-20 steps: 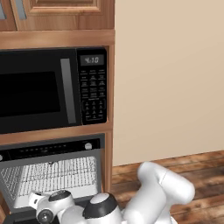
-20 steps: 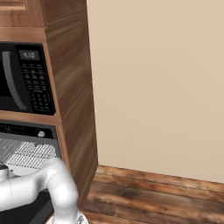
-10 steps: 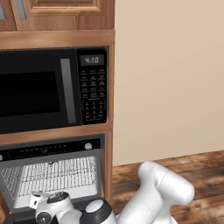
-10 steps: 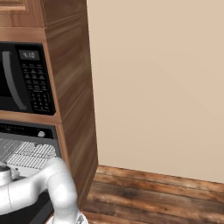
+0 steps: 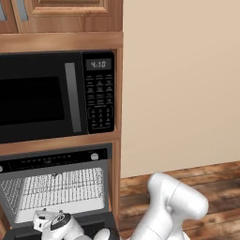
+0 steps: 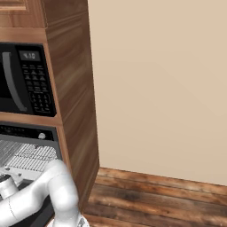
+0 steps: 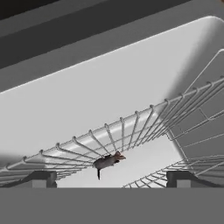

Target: Take the fish from the oven and place it on the plate on the counter.

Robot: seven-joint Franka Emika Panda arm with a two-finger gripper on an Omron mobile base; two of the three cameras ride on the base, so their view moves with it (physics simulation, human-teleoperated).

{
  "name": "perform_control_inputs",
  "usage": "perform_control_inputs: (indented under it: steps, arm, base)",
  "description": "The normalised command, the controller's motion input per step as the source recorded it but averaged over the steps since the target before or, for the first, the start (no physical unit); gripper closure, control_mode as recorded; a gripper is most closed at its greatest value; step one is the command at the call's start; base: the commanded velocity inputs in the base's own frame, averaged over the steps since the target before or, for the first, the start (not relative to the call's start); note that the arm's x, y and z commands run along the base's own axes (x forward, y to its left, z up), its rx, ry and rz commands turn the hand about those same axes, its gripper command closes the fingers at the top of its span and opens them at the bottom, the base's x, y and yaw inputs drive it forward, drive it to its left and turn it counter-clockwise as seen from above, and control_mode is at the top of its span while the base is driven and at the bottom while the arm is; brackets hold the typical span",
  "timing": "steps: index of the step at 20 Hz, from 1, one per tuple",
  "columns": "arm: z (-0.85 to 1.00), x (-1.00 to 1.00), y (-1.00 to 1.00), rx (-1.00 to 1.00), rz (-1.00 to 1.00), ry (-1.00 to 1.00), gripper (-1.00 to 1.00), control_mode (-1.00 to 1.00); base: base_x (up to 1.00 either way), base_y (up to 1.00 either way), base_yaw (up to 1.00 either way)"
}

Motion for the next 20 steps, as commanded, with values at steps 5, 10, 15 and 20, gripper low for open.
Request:
perform_control_inputs:
  steps: [5,10,15,20]
  arm:
    - [-0.17,0.43,0.0,0.18,-0.01,0.0,-1.0,-1.0]
    - [-0.41,0.49,0.0,0.15,0.0,0.03,-1.0,-1.0]
    - [-0.75,0.33,0.0,0.02,-0.01,0.08,-1.0,-1.0]
    - [-0.68,0.02,0.0,-0.06,0.0,0.09,-1.0,-1.0]
  base:
    - [0.0,0.0,0.0]
    - [0.0,0.0,0.0]
    - [0.0,0.0,0.0]
    - [0.0,0.0,0.0]
